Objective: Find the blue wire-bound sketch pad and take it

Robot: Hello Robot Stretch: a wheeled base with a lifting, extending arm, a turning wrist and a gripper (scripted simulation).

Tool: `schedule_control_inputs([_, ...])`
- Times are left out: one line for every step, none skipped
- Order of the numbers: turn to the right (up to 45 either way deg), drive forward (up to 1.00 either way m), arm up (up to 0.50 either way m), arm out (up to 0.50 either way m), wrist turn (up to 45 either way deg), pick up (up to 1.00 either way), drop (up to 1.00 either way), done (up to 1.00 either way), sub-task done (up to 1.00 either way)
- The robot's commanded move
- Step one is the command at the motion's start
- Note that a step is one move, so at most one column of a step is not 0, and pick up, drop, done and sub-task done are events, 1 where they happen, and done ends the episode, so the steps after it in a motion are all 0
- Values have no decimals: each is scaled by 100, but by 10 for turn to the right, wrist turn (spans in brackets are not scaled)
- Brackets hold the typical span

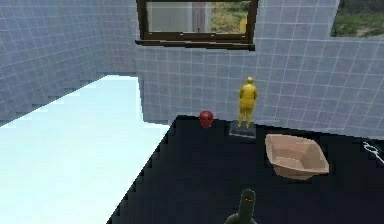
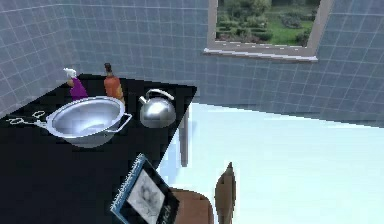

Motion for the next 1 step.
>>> schedule_control_inputs([0,0,0,0,0,0,0,100,0])
